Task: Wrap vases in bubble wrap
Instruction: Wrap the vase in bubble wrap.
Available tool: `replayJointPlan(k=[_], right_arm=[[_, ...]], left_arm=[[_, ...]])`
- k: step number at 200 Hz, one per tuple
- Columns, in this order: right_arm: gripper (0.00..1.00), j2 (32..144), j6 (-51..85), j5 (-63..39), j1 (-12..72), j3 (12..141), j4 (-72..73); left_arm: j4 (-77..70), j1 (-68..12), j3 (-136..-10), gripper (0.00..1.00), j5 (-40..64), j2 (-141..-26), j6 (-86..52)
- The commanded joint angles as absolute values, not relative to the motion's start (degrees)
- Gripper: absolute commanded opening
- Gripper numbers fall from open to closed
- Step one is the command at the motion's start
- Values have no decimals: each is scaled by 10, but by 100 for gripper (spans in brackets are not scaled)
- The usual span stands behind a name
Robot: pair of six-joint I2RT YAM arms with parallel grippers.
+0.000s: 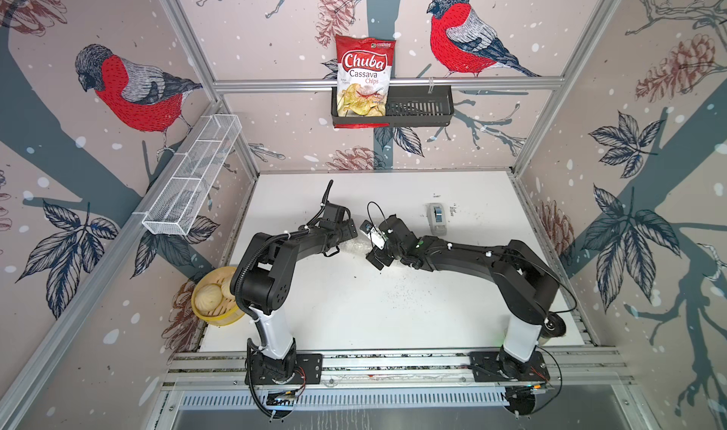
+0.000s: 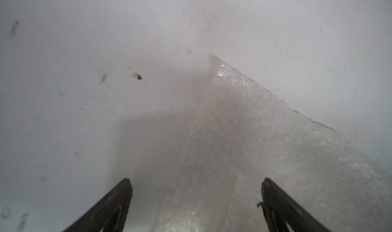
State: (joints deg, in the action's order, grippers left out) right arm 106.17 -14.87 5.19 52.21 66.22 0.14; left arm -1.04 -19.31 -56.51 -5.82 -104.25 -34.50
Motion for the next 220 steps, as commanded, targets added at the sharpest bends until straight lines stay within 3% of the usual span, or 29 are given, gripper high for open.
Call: replayJointPlan(k=[1, 90, 132, 178, 220], right_arm=[[99, 1077, -154, 25, 520, 670, -3], [100, 1125, -142, -24, 497, 690, -16], [92, 1140, -134, -40, 493, 704, -25], [94, 1130, -132, -10, 494, 701, -18], [88, 1131, -133, -33, 482, 710, -29]], left_arm=[[-1, -191, -569, 95, -64, -1037, -346], [0, -177, -569, 95, -50, -1030, -349], [3, -168, -594, 95, -34, -1026, -354], [4, -167, -603, 95, -19, -1028, -354], [14, -166, -596, 96, -37, -1026, -350]])
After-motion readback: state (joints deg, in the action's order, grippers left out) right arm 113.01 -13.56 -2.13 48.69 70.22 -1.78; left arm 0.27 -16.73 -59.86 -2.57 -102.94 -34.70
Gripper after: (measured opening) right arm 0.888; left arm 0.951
